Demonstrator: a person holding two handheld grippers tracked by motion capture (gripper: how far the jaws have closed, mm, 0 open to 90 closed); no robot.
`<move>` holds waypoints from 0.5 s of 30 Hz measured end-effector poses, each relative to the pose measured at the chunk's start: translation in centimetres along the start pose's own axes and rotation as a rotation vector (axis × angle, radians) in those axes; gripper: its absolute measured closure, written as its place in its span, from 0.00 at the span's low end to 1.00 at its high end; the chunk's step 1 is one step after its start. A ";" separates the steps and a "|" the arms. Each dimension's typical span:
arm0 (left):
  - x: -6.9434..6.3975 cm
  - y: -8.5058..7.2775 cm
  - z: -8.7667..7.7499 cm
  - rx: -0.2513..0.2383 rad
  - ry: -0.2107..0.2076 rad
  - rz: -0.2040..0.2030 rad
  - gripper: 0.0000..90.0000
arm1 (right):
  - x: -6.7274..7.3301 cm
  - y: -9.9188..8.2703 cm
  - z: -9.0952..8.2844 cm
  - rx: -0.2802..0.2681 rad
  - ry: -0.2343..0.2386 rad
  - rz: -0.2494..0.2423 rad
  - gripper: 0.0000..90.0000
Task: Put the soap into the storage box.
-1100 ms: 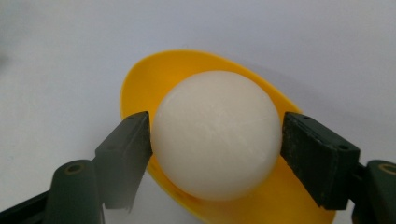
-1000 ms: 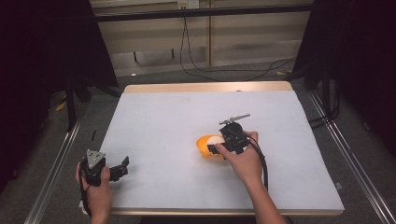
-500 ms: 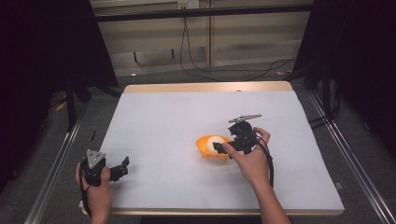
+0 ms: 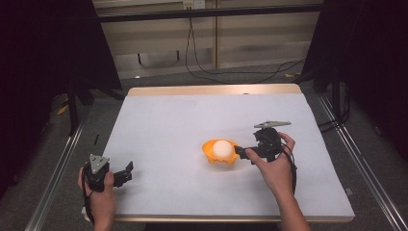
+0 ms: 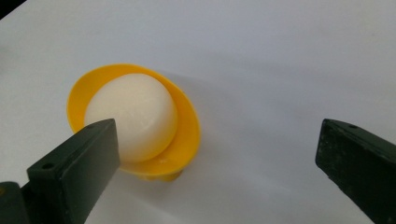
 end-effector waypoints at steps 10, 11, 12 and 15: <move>0.0 0.0 0.0 0.000 0.001 0.005 0.01 | -1.9 -1.2 -1.1 -0.005 -0.030 0.016 0.00; 0.0 0.0 0.0 0.000 0.002 0.005 0.01 | -2.1 -1.3 -1.2 -0.006 -0.033 0.019 0.00; 0.0 0.0 0.0 0.000 0.004 0.008 0.01 | -2.3 -1.5 -1.4 -0.006 -0.037 0.025 0.00; 0.0 0.0 0.0 0.000 0.004 0.010 0.01 | -3.1 -2.0 -1.7 -0.011 -0.043 0.026 0.00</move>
Point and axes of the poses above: each handheld gripper's, and its own axes: z roughly forward along the jaws, y roughly out of its top, x roughly to its left, the point moved 1 cm from there along z, roughly forward along the jaws, and after that the axes turned 3 degrees about -x, right-handed, at the moved point
